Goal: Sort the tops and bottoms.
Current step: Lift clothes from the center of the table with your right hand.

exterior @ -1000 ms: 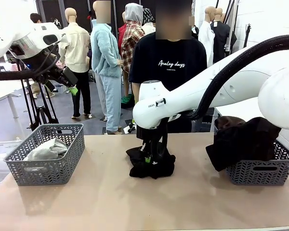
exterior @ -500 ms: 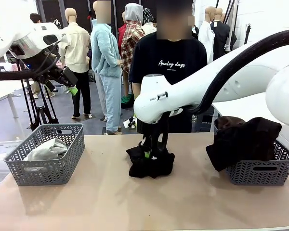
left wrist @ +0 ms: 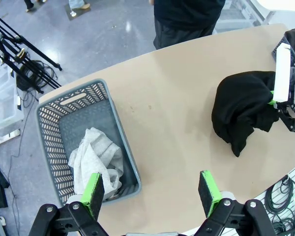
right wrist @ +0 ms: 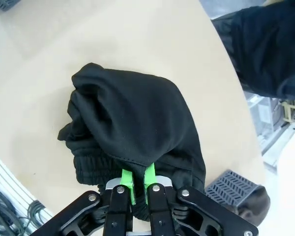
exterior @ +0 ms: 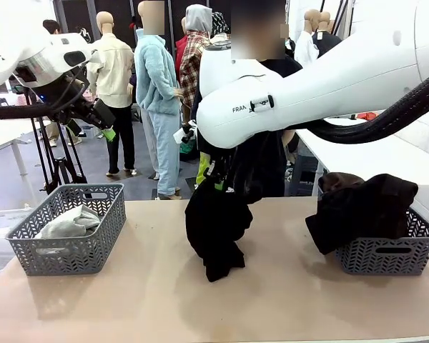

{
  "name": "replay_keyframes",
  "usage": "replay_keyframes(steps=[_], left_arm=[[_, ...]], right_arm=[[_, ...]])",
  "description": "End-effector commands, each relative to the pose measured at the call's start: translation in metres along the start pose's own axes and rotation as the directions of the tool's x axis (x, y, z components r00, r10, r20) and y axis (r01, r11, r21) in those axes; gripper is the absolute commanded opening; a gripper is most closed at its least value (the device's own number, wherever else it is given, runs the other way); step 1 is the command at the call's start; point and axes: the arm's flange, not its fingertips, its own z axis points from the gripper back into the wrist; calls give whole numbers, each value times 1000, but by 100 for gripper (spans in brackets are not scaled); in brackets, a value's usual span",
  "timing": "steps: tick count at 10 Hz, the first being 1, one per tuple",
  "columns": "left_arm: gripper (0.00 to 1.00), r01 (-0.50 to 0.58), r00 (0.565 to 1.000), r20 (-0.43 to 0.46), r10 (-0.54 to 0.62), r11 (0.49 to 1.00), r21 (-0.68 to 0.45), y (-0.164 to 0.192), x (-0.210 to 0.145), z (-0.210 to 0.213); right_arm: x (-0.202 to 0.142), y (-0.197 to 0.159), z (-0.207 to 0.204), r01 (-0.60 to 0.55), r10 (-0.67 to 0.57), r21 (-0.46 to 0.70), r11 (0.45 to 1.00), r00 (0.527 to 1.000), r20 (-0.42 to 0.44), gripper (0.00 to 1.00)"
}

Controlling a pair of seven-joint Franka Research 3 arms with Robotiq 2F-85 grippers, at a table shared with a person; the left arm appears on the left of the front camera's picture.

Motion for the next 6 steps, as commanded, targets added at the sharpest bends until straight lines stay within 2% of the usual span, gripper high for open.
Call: replay_keyframes(steps=[1, 4, 5, 6], left_arm=[[100, -2, 1000, 1, 2, 1000, 0, 1, 0, 0], [100, -2, 1000, 1, 2, 1000, 0, 1, 0, 0], [100, -2, 1000, 1, 2, 1000, 0, 1, 0, 0], [100, -2, 1000, 1, 2, 1000, 0, 1, 0, 0]], right_arm=[[5, -12, -25, 9, -9, 44, 999, 1000, -11, 0], [1, -7, -21, 10, -10, 21, 1000, 1000, -22, 0], [8, -2, -33, 11, -10, 8, 1000, 996, -87, 0], [14, -3, 7, 35, -40, -93, 995, 997, -61, 0]])
